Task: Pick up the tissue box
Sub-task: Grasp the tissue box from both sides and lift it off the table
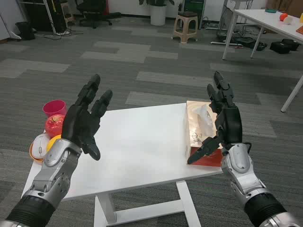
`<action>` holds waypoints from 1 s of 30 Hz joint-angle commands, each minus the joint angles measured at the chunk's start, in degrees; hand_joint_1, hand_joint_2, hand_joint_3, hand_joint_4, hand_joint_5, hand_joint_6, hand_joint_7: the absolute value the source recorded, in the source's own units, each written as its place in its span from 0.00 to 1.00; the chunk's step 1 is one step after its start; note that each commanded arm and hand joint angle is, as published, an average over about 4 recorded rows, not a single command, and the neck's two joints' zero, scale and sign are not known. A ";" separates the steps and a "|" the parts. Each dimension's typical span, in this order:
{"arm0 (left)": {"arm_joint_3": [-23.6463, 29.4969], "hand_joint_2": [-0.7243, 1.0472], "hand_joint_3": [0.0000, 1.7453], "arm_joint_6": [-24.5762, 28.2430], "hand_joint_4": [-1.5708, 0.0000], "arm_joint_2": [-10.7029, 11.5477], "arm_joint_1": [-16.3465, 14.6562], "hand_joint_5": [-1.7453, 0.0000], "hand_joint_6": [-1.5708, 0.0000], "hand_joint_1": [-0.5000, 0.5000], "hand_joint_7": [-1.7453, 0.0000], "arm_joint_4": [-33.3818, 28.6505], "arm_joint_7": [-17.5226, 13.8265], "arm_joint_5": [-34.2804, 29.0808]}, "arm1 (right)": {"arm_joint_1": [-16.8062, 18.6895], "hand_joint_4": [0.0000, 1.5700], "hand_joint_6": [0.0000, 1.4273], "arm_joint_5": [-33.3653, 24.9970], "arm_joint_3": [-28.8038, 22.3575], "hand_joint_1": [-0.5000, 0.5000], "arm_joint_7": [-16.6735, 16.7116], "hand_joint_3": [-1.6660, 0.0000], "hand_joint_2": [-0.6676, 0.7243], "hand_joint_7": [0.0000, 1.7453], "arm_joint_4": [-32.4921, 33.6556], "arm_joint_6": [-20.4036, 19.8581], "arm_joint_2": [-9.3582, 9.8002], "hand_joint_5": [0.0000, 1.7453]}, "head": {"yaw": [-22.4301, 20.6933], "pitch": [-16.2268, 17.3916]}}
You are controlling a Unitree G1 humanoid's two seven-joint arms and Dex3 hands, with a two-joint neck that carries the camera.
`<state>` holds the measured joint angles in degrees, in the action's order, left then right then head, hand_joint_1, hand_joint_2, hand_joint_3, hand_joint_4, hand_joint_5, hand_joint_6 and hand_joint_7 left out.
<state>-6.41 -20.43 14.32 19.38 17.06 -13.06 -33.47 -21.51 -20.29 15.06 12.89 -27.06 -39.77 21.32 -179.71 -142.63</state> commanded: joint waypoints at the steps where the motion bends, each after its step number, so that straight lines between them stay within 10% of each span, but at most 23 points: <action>1: 2.78 0.10 0.02 -5.58 1.00 -2.04 -4.00 0.82 1.00 1.00 1.00 -5.72 2.34 1.30 | 5.34 0.00 0.00 -0.45 -4.51 0.08 0.21 0.95 0.64 0.08 13.79 -0.74 -2.60 0.00 | 3.70 -4.87; 30: 2.80 0.10 0.00 -5.58 1.00 -2.10 -3.73 0.88 1.00 1.00 1.00 -5.50 2.34 1.30 | 5.47 0.00 0.00 -0.41 -4.82 0.08 0.21 0.95 0.64 0.08 13.75 -0.74 -2.38 0.00 | 2.20 -0.20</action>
<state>-3.87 -25.55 12.15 15.55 11.48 -10.92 -32.56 -16.54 -20.30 10.93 12.93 -13.57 -40.18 18.73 -177.35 -143.37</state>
